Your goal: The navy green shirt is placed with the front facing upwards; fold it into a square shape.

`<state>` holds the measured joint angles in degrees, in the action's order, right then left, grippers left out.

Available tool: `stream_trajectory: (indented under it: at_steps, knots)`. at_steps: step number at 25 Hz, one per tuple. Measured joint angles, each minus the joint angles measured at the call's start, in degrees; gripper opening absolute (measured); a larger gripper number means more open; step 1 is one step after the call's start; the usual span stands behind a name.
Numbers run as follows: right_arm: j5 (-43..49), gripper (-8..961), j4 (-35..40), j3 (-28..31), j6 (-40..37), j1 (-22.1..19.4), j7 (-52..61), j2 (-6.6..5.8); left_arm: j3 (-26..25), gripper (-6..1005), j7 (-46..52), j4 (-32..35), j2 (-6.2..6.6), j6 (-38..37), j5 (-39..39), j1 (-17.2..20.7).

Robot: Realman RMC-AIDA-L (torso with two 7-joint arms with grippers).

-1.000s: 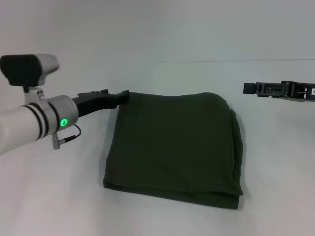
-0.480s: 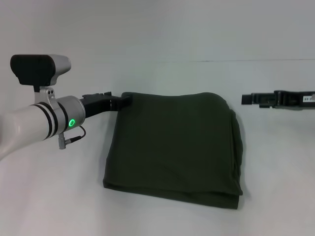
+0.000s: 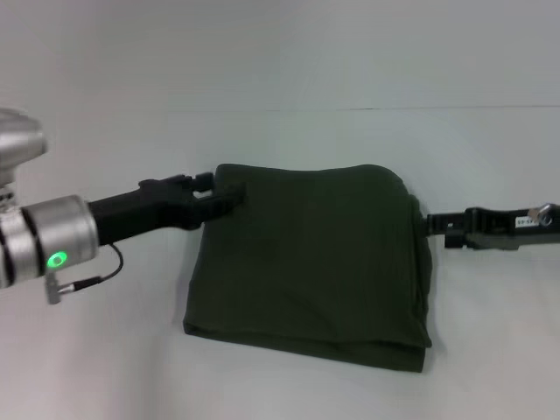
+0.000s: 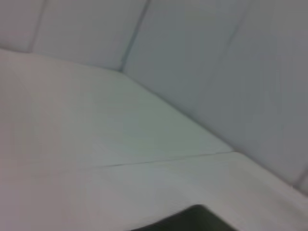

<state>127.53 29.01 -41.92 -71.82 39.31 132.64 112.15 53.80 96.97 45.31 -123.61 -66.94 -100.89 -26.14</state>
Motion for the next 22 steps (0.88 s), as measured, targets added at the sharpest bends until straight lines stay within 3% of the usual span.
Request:
stream_trajectory:
  at_steps: [7,22]
  knots:
    - [1.15,869,-1.65,-0.22,0.71,0.18,2.49,0.62,-8.00,690,-5.22,1.78,1.06,-18.16,-3.07,1.44]
    - [1.18,866,-3.91,-0.27,3.93,1.85,2.68,1.86,-10.22,689,-7.90,1.87,1.45,-21.49,-4.72,1.49]
